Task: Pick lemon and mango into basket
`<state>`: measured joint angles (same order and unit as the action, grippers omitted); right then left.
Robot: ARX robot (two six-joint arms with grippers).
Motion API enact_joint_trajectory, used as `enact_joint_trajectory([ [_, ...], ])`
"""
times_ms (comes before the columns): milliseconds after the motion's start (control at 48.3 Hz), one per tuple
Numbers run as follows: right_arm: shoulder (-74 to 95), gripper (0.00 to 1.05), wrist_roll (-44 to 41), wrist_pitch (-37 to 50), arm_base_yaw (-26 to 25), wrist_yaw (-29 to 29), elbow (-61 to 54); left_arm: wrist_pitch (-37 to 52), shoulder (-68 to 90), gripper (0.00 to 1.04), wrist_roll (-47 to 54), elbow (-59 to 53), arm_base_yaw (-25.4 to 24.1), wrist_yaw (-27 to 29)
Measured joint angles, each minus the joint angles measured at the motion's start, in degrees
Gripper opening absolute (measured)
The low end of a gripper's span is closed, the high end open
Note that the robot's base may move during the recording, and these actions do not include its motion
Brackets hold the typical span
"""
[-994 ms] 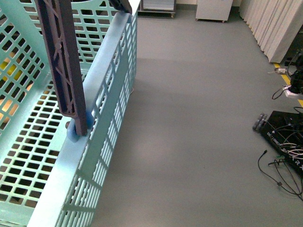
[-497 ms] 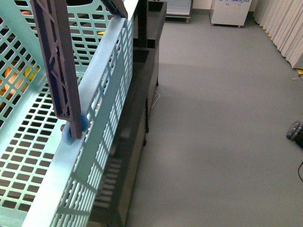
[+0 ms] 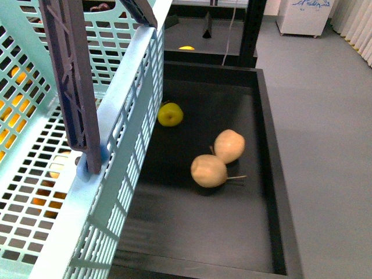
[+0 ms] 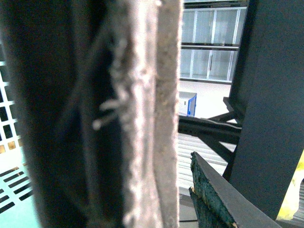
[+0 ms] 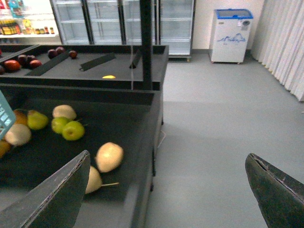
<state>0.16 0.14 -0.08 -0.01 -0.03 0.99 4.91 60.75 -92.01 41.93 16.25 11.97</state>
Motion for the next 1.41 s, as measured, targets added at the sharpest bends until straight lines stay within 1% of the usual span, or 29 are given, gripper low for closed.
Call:
enact_joint_trajectory([
  [1408, 0.00, 0.96, 0.00, 0.02, 0.00, 0.07, -0.02, 0.00, 0.00, 0.29, -0.20, 0.00, -0.02, -0.24],
])
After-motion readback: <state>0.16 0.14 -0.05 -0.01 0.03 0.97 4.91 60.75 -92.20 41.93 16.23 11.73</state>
